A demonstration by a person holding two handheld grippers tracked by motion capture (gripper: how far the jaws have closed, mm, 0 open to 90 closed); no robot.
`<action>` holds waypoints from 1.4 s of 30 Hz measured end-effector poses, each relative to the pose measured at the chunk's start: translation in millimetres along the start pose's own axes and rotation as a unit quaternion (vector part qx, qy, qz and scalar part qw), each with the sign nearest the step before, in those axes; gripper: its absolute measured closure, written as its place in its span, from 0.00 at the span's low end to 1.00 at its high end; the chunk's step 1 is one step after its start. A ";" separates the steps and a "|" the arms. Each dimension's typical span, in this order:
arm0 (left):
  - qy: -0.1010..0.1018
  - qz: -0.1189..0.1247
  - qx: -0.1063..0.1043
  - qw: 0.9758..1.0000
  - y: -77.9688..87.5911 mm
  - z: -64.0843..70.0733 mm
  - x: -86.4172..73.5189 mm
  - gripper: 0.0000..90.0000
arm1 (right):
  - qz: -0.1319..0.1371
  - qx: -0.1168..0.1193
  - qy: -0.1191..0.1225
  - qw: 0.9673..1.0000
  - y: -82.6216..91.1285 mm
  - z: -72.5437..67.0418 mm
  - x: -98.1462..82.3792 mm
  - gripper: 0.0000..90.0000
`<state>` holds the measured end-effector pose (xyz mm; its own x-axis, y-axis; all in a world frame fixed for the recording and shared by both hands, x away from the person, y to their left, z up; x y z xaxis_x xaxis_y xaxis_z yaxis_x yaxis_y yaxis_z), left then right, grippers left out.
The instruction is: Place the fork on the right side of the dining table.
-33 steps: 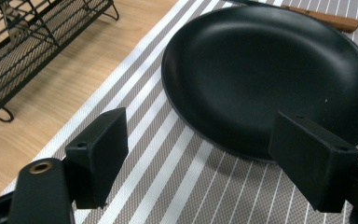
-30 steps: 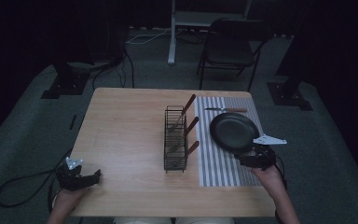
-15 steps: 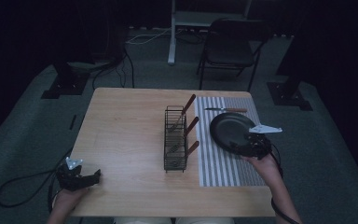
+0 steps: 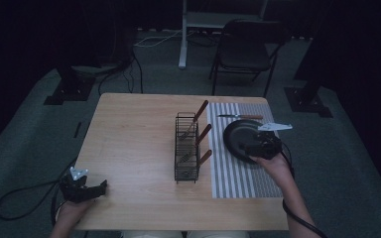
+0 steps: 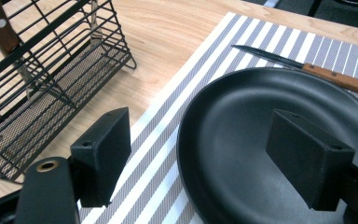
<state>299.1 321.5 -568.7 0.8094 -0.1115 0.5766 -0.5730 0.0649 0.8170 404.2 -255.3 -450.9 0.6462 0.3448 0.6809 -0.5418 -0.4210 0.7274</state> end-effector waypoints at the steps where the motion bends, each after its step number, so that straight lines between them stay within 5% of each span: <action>1: 0.000 0.000 0.000 1.000 0.0 0.0 0.0 0.00 | -0.001 0.000 0.000 1.000 -1.5 -0.6 1.9 0.24; 42: -0.002 0.000 -0.001 1.000 0.0 -0.1 0.0 0.00 | 0.013 0.033 0.011 0.999 -42.0 -23.1 95.7 0.27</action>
<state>299.1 321.7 -568.7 0.8089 -0.1149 0.5766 -0.5728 0.0669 0.8170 476.4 -185.2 -414.3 0.6201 0.3502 0.7020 -0.5213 -0.4848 0.7023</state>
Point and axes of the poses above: each handheld gripper's, and its own axes: y roughly backward along the jaws, x roughly out of its top, z roughly to its right, the point moved 3 cm from there along -y, roughly forward along the jaws, and after that the axes turned 8 degrees about -z, right-handed, at the moved point
